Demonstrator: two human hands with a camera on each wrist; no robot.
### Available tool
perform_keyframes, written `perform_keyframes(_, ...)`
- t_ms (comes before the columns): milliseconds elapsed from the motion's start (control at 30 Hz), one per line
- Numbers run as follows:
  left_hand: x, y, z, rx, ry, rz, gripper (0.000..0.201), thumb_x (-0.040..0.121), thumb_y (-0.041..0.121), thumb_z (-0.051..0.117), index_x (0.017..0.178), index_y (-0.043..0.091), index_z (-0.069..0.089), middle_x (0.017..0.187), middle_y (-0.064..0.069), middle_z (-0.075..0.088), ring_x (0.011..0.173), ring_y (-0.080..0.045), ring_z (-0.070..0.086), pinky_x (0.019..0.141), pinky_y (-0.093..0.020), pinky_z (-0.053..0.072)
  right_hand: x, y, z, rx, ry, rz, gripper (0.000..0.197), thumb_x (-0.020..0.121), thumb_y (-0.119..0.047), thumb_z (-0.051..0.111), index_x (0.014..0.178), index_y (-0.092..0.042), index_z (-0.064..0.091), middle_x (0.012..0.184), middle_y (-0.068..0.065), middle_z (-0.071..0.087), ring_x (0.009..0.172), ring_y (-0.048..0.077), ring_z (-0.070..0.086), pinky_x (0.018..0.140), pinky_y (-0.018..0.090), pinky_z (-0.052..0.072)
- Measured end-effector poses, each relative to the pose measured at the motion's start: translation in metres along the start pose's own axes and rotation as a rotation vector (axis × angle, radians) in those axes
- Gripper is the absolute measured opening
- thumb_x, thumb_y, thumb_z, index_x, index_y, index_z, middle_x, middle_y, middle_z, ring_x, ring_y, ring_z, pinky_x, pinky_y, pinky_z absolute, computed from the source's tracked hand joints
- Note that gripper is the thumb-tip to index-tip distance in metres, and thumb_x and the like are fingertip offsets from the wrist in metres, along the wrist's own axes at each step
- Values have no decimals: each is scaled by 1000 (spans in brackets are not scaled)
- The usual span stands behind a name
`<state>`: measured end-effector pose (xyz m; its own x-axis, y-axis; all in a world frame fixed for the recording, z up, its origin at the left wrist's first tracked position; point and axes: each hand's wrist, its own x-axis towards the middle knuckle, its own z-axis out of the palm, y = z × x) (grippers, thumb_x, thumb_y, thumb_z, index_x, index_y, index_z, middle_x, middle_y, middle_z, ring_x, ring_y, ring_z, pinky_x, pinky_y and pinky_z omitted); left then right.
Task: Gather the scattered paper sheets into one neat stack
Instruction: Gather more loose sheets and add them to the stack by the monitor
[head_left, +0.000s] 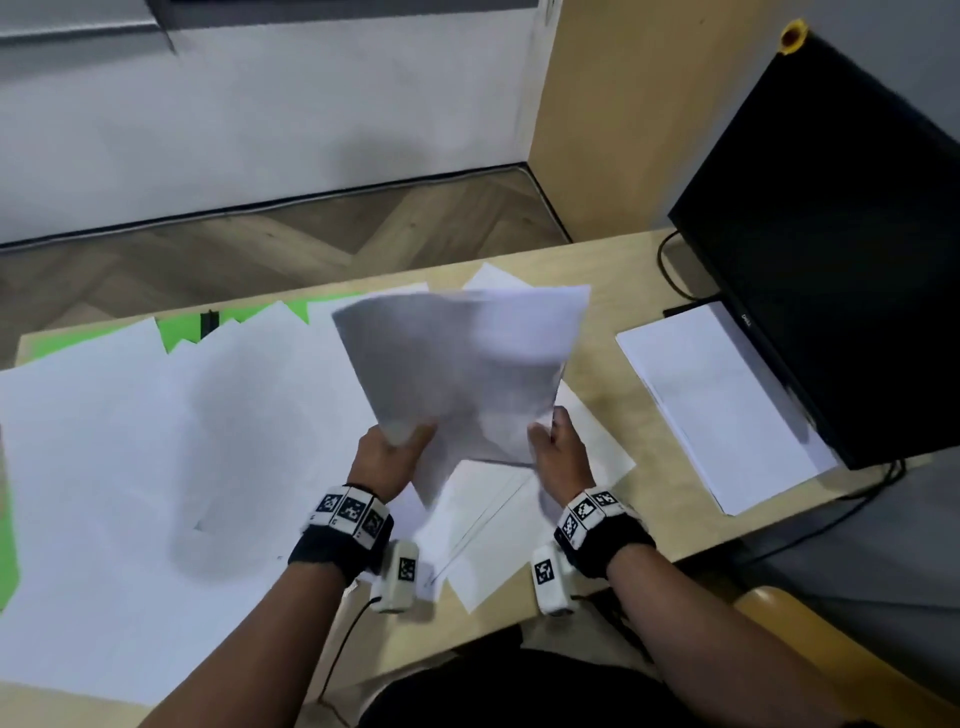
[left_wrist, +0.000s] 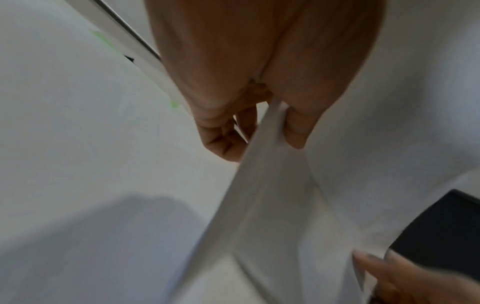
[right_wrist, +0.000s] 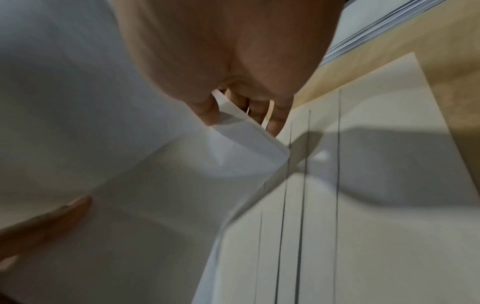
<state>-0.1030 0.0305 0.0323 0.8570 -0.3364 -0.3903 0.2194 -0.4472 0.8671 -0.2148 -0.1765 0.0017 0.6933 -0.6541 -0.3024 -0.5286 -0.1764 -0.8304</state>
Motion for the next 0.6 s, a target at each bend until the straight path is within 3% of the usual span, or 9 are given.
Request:
perform_keyframes(100, 5, 9, 7, -11, -26, -31, 49, 64, 56, 69, 98, 20, 70, 99, 0, 72, 90, -19, 67, 84, -33, 53, 3, 6, -19, 81, 24, -29, 10, 96, -29, 57, 92, -24, 50, 78, -9, 54, 78, 20, 51, 71, 31, 40)
perform_keyframes(200, 16, 21, 40, -135, -15, -131, 53, 56, 51, 77, 90, 11, 73, 89, -10, 74, 74, -24, 67, 63, -33, 52, 16, 22, -55, 142, 6, 126, 22, 91, -35, 66, 103, -21, 54, 86, -5, 58, 80, 21, 58, 67, 28, 43)
perform_keyframes(233, 20, 26, 57, -159, -15, -161, 49, 56, 47, 78, 88, 10, 72, 87, -13, 73, 70, -25, 64, 59, -33, 50, 22, 31, -72, 197, -30, 199, 25, 89, -31, 68, 105, -18, 54, 84, -2, 59, 72, 22, 59, 62, 29, 44)
perform_keyframes(300, 26, 36, 91, -189, -53, -199, 47, 56, 41, 79, 91, 10, 71, 90, -15, 73, 74, -29, 67, 62, -36, 54, 34, 49, -103, 306, -88, 290, 23, 88, -20, 69, 104, -15, 54, 71, 4, 59, 52, 21, 52, 55, 33, 44)
perform_keyframes(333, 29, 44, 111, -191, -91, -214, 50, 56, 40, 80, 95, 11, 71, 94, -15, 74, 81, -31, 70, 68, -40, 58, 40, 60, -120, 362, -66, 329, 25, 88, -16, 69, 107, -15, 53, 72, 8, 59, 51, 21, 53, 56, 35, 47)
perform_keyframes(433, 35, 62, 170, -209, -198, -230, 51, 65, 33, 85, 106, 8, 68, 99, -14, 74, 89, -32, 71, 77, -44, 60, 56, 86, -166, 563, 66, 418, 39, 88, -6, 66, 125, -8, 53, 83, 18, 59, 56, 24, 55, 56, 35, 50)
perform_keyframes(500, 40, 73, 210, -186, -252, -239, 43, 72, 28, 85, 106, 8, 68, 97, -12, 74, 87, -29, 72, 80, -42, 60, 65, 104, -193, 585, 158, 427, 35, 89, -1, 60, 123, -6, 55, 82, 19, 60, 53, 24, 52, 54, 34, 48)
perform_keyframes(600, 53, 85, 258, -161, -270, -222, 46, 59, 34, 86, 98, 14, 72, 93, -7, 76, 84, -27, 73, 79, -41, 60, 72, 127, -233, 485, 294, 418, 28, 90, 0, 55, 115, -12, 58, 90, 16, 64, 62, 28, 58, 58, 42, 56)
